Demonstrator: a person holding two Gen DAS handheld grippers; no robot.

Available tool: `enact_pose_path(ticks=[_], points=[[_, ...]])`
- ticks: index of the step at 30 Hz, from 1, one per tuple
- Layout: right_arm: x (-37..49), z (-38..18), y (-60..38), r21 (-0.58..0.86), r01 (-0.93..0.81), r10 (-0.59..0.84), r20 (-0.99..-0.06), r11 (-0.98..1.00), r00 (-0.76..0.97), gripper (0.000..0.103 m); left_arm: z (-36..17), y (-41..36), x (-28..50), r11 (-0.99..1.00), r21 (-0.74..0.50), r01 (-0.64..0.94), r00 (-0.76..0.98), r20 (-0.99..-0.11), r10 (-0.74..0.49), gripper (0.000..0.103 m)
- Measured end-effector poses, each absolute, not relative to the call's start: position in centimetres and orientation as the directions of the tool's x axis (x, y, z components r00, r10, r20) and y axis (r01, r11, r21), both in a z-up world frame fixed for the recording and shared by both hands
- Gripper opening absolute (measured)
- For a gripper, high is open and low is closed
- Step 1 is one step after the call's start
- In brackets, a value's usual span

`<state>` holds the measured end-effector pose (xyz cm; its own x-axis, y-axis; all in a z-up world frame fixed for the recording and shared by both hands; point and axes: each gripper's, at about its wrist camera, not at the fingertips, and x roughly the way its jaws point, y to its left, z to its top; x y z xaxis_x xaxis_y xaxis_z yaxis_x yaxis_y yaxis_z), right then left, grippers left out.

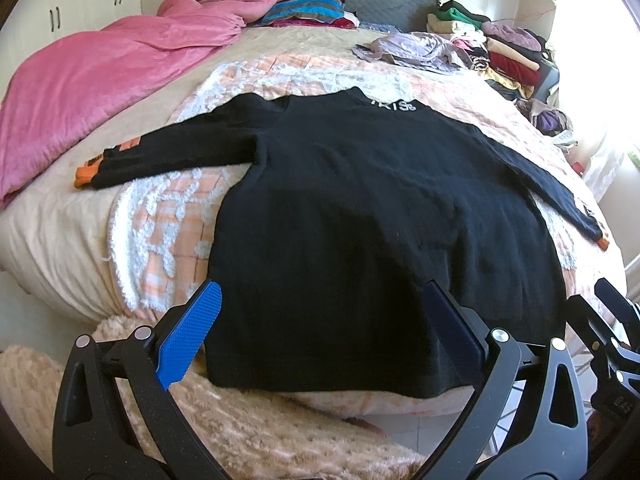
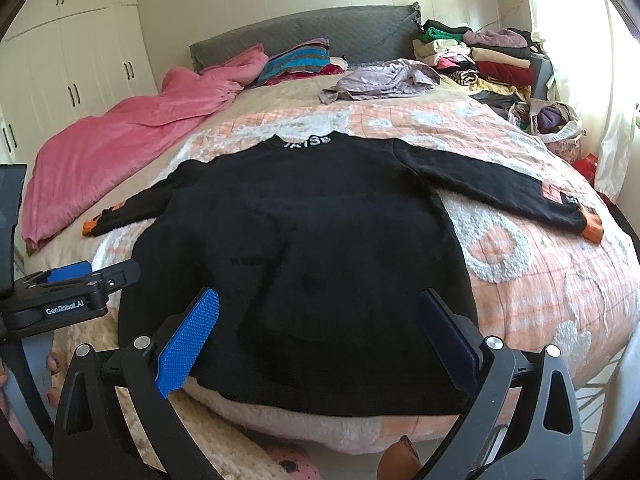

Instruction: Fold small clothes

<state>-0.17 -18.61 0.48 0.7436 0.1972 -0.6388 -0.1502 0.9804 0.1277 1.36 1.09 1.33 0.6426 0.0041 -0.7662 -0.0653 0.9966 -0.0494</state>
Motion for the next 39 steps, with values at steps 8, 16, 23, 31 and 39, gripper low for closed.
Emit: enact_pose_path(ticks=[8, 16, 23, 31, 39], points=[[1.8, 1.3, -18.0, 0.151, -0.166, 0.224, -0.62, 0.974, 0.752, 0.099, 2.4, 1.5, 3.5, 0.996, -0.055, -0.069, 0.652, -0.758, 0.003, 0.095], [4.2, 2.1, -18.1, 0.176, -0.16, 0.235, -0.603, 0.971, 0.763, 0.099, 3.6, 1.6, 6.0, 0.996, -0.058, -0.072, 0.661, -0.75, 0.005, 0.095], [6.0, 2.9, -18.2, 0.198, -0.161, 0.249, -0.585, 0.967, 0.772, 0.099, 4.4, 1.3, 8.1, 0.997, -0.046, -0.061, 0.662, -0.75, 0.006, 0.095], [8.1, 3.9, -19.3, 0.238, -0.147, 0.26, -0.568, 0.96, 0.781, 0.099, 5.7, 0.9, 11.0, 0.997, -0.06, -0.055, 0.674, -0.739, -0.007, 0.095], [9.8, 4.7, -21.3, 0.247, -0.101, 0.225, -0.551, 0.964, 0.803, 0.099, 6.6, -0.3, 13.9, 0.998, -0.056, -0.022, 0.674, -0.738, -0.027, 0.095]])
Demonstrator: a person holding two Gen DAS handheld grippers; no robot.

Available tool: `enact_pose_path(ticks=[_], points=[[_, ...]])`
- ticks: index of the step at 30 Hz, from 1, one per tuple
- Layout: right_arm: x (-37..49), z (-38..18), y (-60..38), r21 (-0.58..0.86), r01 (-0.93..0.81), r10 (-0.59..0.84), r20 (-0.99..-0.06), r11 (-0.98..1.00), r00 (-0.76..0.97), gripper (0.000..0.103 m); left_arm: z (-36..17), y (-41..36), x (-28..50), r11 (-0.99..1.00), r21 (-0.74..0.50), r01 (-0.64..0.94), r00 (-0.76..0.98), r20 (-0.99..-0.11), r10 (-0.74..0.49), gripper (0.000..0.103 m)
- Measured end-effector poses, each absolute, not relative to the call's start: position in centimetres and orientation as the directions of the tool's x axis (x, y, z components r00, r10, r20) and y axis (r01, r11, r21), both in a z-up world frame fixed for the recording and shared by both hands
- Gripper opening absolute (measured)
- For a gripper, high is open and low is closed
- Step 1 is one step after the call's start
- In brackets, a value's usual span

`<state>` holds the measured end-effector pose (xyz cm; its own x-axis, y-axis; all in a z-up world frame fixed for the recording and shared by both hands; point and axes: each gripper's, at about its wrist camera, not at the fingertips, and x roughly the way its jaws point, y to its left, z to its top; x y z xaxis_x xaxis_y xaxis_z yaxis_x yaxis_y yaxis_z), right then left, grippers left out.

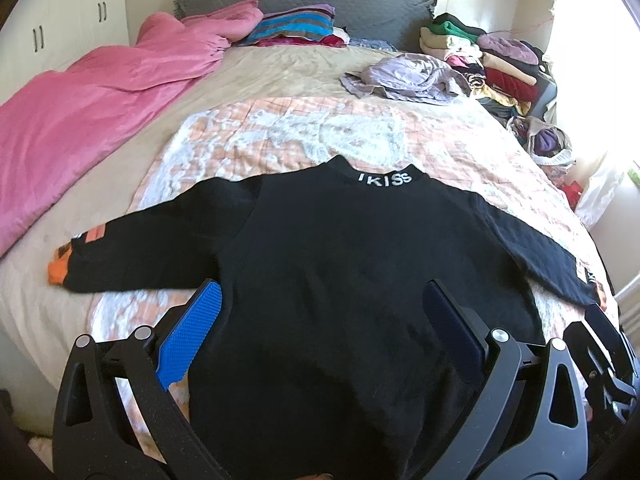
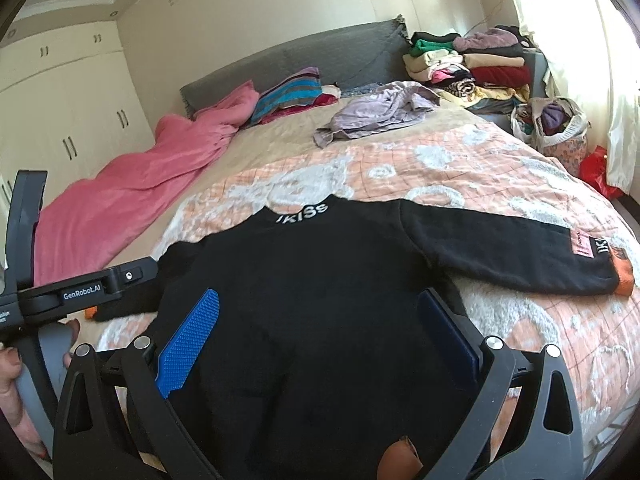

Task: Fold small clothes
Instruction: 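Move the right tool toward the orange-cuffed sleeve and grasp its cuff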

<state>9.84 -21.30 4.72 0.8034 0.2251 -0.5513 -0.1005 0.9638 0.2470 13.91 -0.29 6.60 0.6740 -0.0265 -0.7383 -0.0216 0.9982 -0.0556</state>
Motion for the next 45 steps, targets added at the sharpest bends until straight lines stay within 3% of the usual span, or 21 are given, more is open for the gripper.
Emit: enact_pose_path(ticks=[11, 27, 36, 45], points=[[13.0, 5.8, -26.0, 0.328, -0.002, 0.187, -0.531, 0.945, 0.826, 0.099, 7.6, -2.9, 17.6, 0.999, -0.046, 0.025, 0.678, -0.734, -0.051, 0.095], [14.7, 6.2, -34.3, 0.328, 0.233, -0.032, -0.518, 0.915, 0.855, 0.099, 6.9, -7.3, 22.8, 0.993, -0.062, 0.103, 0.647, -0.754, -0.114, 0.095], [15.8, 5.0, -38.7, 0.326, 0.368, -0.144, -0.547, 0.871, 0.825, 0.099, 4.7, -8.7, 25.3, 0.984, -0.091, 0.15, 0.627, -0.761, -0.166, 0.095], [15.9, 1.7, -45.4, 0.389, 0.532, -0.217, -0.616, 0.752, 0.757, 0.099, 0.8, -9.9, 27.7, 0.987, -0.063, 0.151, 0.593, -0.793, -0.141, 0.095]])
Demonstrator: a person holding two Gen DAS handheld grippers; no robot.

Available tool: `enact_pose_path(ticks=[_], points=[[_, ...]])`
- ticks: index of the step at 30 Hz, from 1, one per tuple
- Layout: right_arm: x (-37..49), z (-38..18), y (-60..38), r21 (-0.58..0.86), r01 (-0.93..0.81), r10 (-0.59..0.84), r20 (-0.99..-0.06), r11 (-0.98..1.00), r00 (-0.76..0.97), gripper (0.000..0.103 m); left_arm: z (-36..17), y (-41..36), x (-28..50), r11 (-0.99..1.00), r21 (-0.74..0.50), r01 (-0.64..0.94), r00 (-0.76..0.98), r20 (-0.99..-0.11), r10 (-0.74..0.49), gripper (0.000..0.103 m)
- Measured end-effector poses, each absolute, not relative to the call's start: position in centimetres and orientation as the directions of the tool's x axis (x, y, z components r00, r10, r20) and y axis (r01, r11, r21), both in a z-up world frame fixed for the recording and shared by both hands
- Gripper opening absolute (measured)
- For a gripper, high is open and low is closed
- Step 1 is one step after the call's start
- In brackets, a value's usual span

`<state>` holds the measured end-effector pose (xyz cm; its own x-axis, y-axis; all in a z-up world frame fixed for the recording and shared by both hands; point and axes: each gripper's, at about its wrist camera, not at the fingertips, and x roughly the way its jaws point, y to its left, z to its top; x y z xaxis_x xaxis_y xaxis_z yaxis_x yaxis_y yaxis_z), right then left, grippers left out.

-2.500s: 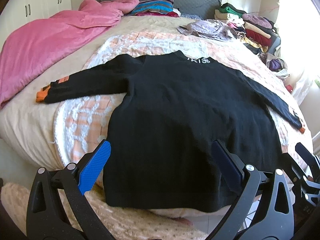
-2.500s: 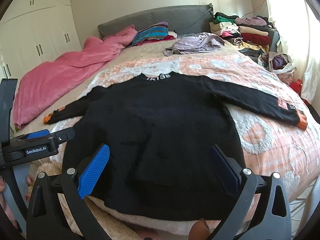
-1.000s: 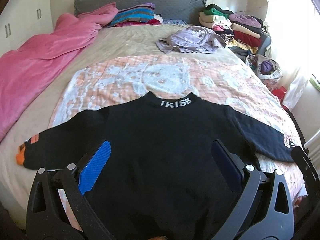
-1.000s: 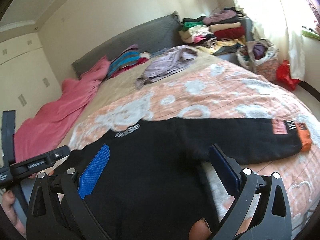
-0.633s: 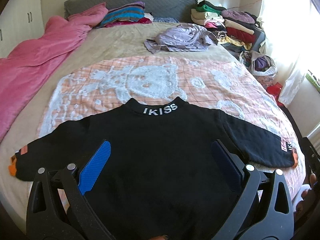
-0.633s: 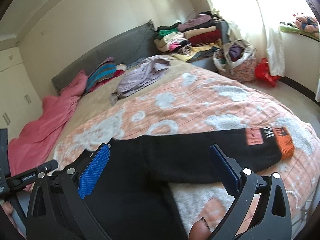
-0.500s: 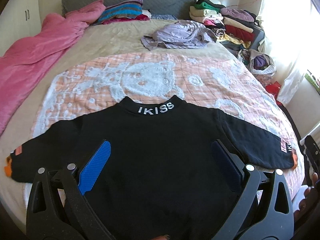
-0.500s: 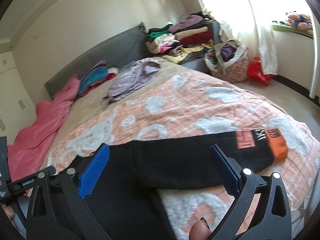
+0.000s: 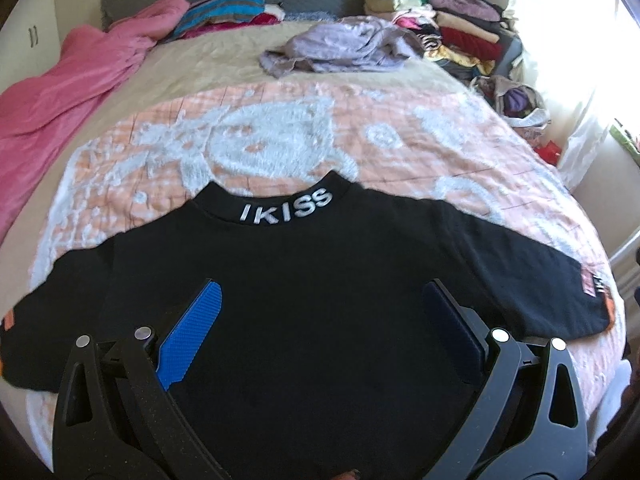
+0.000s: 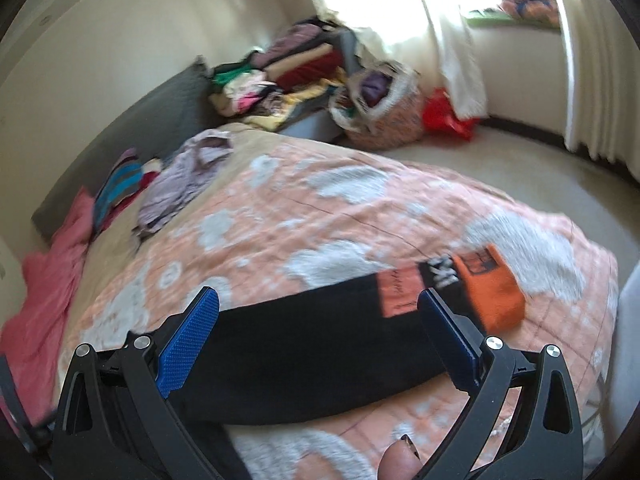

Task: Fold small clothes
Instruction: 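Move the right tool toward the orange-cuffed sleeve and grasp its cuff, then lift the sleeve cuff with the right tool and fold it across the sweatshirt body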

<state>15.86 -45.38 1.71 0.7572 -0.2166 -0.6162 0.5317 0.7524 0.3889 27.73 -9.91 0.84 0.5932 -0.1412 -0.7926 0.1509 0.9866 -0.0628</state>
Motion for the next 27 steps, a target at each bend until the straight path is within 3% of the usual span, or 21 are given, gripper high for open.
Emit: enact_pose_path(ticks=[7, 15, 23, 25, 27], points=[[14.2, -0.7, -49.0, 0.438, 0.626, -0.235, -0.666, 0.644, 0.708, 0.099, -2.2, -11.1, 28.2, 0.981, -0.079, 0.177, 0.563, -0.81, -0.167, 0.095], [12.6, -3.8, -50.9, 0.384, 0.714, -0.256, -0.748, 0.585, 0.612, 0.099, -4.0, -11.9, 28.2, 0.966, -0.095, 0.239, 0.56, -0.8, -0.217, 0.095], [12.3, -7.1, -53.3, 0.464, 0.742, -0.237, -0.747, 0.483, 0.621, 0.098, -5.9, -12.4, 28.3, 0.949, -0.12, 0.29, 0.523, -0.811, -0.263, 0.095], [12.4, -7.0, -53.3, 0.454, 0.755, -0.269, -0.742, 0.473, 0.614, 0.083, -5.7, -12.1, 28.1, 0.945, -0.134, 0.299, 0.518, -0.808, -0.279, 0.095], [12.5, -6.8, -53.3, 0.483, 0.734, -0.253, -0.724, 0.477, 0.641, 0.032, -5.3, -11.6, 28.1, 0.94, -0.162, 0.3, 0.512, -0.804, -0.302, 0.095]])
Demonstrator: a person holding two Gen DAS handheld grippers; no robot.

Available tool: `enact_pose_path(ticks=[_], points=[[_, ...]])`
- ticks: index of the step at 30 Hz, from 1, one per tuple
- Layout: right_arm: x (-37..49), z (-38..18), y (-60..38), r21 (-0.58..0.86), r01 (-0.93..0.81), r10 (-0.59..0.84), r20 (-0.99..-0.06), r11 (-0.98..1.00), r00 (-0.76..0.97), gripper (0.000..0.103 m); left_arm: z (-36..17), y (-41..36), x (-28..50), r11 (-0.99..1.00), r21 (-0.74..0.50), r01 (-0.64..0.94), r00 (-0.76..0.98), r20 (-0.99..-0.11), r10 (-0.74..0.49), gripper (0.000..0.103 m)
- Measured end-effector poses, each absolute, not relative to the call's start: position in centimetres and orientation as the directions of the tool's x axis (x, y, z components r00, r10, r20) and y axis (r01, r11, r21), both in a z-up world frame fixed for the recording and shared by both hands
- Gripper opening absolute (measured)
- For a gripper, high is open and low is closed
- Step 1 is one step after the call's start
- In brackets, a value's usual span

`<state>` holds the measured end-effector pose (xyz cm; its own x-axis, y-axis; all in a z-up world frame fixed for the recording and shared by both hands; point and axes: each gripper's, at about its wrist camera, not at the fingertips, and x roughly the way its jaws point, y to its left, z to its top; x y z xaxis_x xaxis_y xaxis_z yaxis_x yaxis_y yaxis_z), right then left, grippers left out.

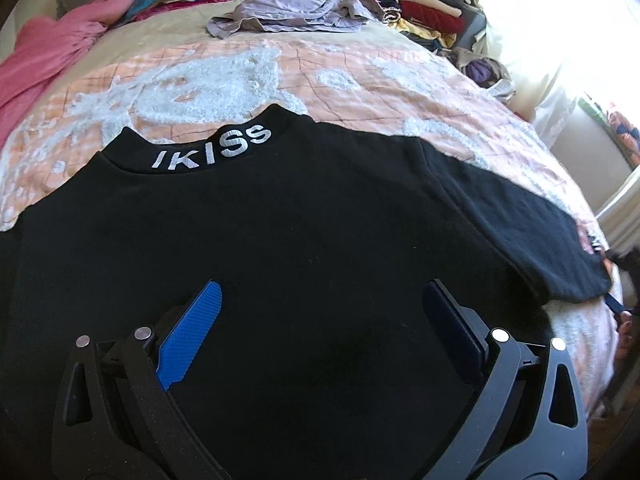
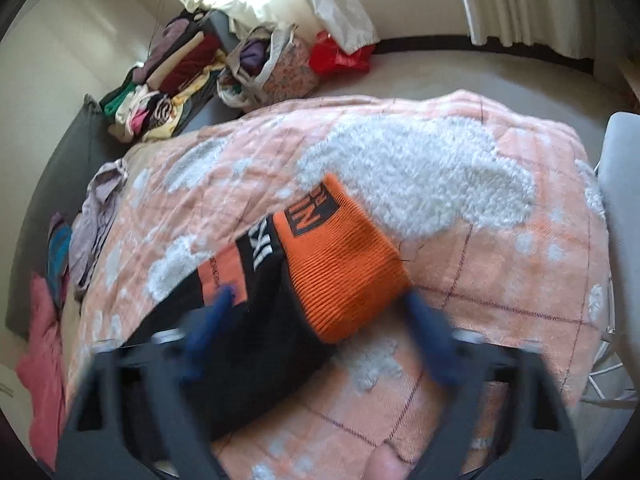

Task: Fold small clothes
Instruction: 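Lift the sleeve cuff with the right tool and fold it across the sweatshirt body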

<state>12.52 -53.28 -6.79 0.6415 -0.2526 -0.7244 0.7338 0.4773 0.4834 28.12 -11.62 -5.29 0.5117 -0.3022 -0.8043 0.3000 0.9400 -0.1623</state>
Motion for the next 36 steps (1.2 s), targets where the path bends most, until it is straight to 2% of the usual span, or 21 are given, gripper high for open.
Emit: enact_pose_path(ticks=[2, 11, 15, 19, 25, 36], points=[[12.6, -6.6, -53.3, 0.516, 0.707, -0.226, -0.707, 0.484, 0.67, 0.02, -4.7, -11.0, 28.2, 0.936, -0.194, 0.294, 0.511, -0.795, -0.326, 0.095], [13.4, -0.2, -49.0, 0.538, 0.534, -0.191, -0.565, 0.652, 0.802, 0.016, -2.3, -7.6, 27.9, 0.911, -0.314, 0.269, 0.517, -0.75, -0.411, 0.095], [13.9, 2.5, -46.5, 0.53, 0.46, -0.161, -0.514, 0.713, 0.842, 0.015, -1.7, -6.5, 27.6, 0.915, -0.307, 0.262, 0.515, -0.757, -0.402, 0.095], [14.8, 5.1, -43.3, 0.512, 0.372, -0.107, -0.473, 0.774, 0.874, 0.012, -1.1, -4.9, 27.4, 0.905, -0.35, 0.244, 0.516, -0.743, -0.426, 0.095], [16.4, 7.5, -38.8, 0.455, 0.268, -0.041, -0.449, 0.849, 0.892, 0.012, -0.6, -2.9, 27.4, 0.913, -0.348, 0.214, 0.531, -0.743, -0.408, 0.095], [19.6, 8.7, -30.6, 0.424, 0.112, 0.102, -0.45, 0.899, 0.887, 0.012, 0.4, 0.7, 27.3, 0.888, -0.423, 0.181, 0.55, -0.705, -0.448, 0.095]])
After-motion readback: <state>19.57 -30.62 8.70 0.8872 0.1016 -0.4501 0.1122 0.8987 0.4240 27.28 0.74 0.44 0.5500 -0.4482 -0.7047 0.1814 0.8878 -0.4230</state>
